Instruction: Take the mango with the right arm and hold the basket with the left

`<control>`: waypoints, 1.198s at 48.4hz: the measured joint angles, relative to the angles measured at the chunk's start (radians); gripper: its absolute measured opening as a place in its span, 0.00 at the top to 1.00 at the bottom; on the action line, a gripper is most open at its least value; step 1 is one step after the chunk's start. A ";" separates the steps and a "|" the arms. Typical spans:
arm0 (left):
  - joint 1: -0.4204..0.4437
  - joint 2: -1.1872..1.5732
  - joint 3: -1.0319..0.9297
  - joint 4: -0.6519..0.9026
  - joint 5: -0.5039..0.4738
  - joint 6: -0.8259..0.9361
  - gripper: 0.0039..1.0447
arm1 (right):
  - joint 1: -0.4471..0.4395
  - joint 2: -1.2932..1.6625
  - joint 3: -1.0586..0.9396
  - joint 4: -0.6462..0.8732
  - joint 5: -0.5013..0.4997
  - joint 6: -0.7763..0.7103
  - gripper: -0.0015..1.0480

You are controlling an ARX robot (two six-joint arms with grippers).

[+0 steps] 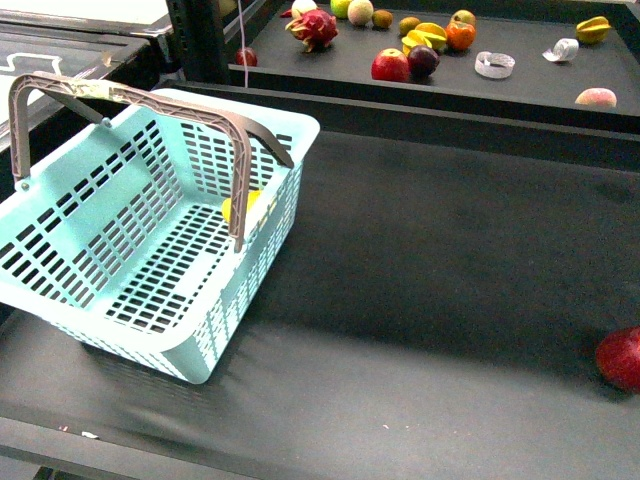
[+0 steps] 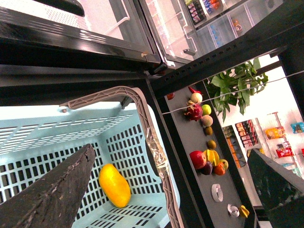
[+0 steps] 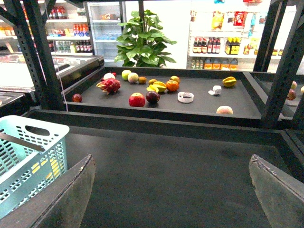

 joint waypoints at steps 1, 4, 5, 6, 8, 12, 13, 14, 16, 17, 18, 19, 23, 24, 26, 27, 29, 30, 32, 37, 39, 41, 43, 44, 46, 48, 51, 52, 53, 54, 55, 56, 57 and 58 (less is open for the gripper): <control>0.011 -0.028 -0.023 0.000 0.010 0.004 0.08 | 0.000 0.000 0.000 0.000 0.000 0.000 0.08; 0.040 -0.104 -0.085 -0.006 0.018 0.016 0.08 | 0.000 0.000 0.000 0.000 0.000 0.000 0.08; 0.050 -0.129 -0.104 -0.013 0.024 0.017 0.08 | 0.000 0.000 0.000 0.000 0.000 0.000 0.08; 0.060 -0.151 -0.121 -0.019 0.024 0.020 0.08 | 0.000 0.000 0.000 0.000 0.000 0.000 0.08; 0.082 -0.186 -0.152 -0.020 0.025 0.027 0.08 | 0.000 0.000 0.000 0.000 0.000 0.000 0.08; 0.113 -0.213 -0.177 -0.047 0.025 0.038 0.08 | 0.000 0.000 0.000 0.000 0.000 0.000 0.08; 0.122 -0.218 -0.178 -0.069 0.027 0.042 0.08 | 0.000 0.000 0.000 0.000 0.000 0.000 0.08; 0.131 -0.223 -0.180 -0.086 0.031 0.046 0.08 | 0.000 0.000 0.000 0.000 0.000 0.000 0.08; 0.140 -0.227 -0.187 -0.099 0.031 0.053 0.08 | 0.000 0.000 0.000 0.000 0.000 0.000 0.08; 0.145 -0.227 -0.189 -0.103 0.031 0.055 0.08 | 0.000 0.000 0.000 0.000 0.000 0.000 0.08; 0.149 -0.228 -0.190 -0.104 0.031 0.059 0.08 | 0.000 0.000 0.000 0.000 0.000 0.000 0.08; 0.149 -0.228 -0.190 -0.104 0.032 0.059 0.08 | 0.000 0.000 0.000 0.000 0.000 0.000 0.08; 0.150 -0.232 -0.190 -0.104 0.033 0.063 0.08 | 0.000 0.000 0.000 0.000 0.000 0.000 0.08; 0.150 -0.232 -0.190 -0.104 0.033 0.063 0.08 | 0.000 0.000 0.000 0.000 0.000 0.000 0.08; 0.159 -0.222 -0.197 -0.079 0.075 0.106 0.09 | 0.000 0.000 0.000 0.000 0.000 0.000 0.08; 0.174 -0.207 -0.215 -0.013 0.154 0.143 0.12 | 0.000 0.000 0.000 0.000 0.000 0.000 0.08; 0.192 -0.181 -0.256 0.132 0.299 0.291 0.19 | 0.000 0.000 0.000 0.000 0.000 0.000 0.08; 0.196 -0.174 -0.278 0.191 0.357 0.345 0.23 | 0.000 0.000 0.000 0.000 0.000 0.000 0.08; 0.196 -0.180 -0.319 0.291 0.475 0.546 0.31 | 0.000 0.000 0.000 0.000 0.000 0.000 0.08; 0.178 -0.258 -0.351 0.301 0.518 0.825 0.49 | 0.000 0.000 0.000 0.000 -0.002 0.000 0.08; 0.172 -0.299 -0.367 0.277 0.506 0.890 0.57 | 0.000 0.000 0.000 0.000 0.000 0.000 0.08; 0.167 -0.333 -0.380 0.254 0.499 0.928 0.64 | 0.000 0.000 0.000 0.000 0.000 0.000 0.08; 0.160 -0.364 -0.391 0.231 0.495 0.955 0.71 | 0.000 0.000 0.000 0.000 0.000 0.000 0.08; 0.157 -0.378 -0.395 0.220 0.494 0.964 0.75 | 0.000 0.000 0.000 0.000 0.000 0.000 0.08; 0.150 -0.407 -0.402 0.198 0.489 0.978 0.82 | 0.000 0.000 0.000 0.000 0.000 0.000 0.08; 0.105 -0.466 -0.417 0.154 0.424 0.993 0.94 | 0.000 0.000 0.000 0.000 0.000 0.000 0.08; 0.073 -0.542 -0.432 0.095 0.412 1.003 0.98 | 0.000 0.000 0.000 0.000 0.000 0.000 0.08; 0.069 -0.566 -0.436 0.075 0.411 1.006 0.98 | 0.000 0.000 0.000 0.000 -0.001 0.000 0.08; 0.069 -0.582 -0.438 0.061 0.410 1.007 0.98 | 0.000 0.000 0.000 0.000 0.000 0.000 0.08; 0.069 -0.605 -0.442 0.041 0.410 1.009 0.98 | 0.000 0.000 0.000 0.000 0.000 0.000 0.08; 0.069 -0.629 -0.444 0.021 0.409 1.009 0.98 | 0.000 0.000 0.000 0.000 0.000 0.000 0.08; 0.069 -0.652 -0.445 0.001 0.408 1.010 0.98 | 0.000 0.000 0.000 0.000 0.000 0.000 0.08; 0.069 -0.676 -0.445 -0.019 0.407 1.012 0.98 | 0.000 0.000 0.000 0.000 0.000 0.000 0.08; 0.069 -0.699 -0.445 -0.038 0.408 1.012 0.98 | 0.000 0.000 0.000 0.000 0.000 0.000 0.08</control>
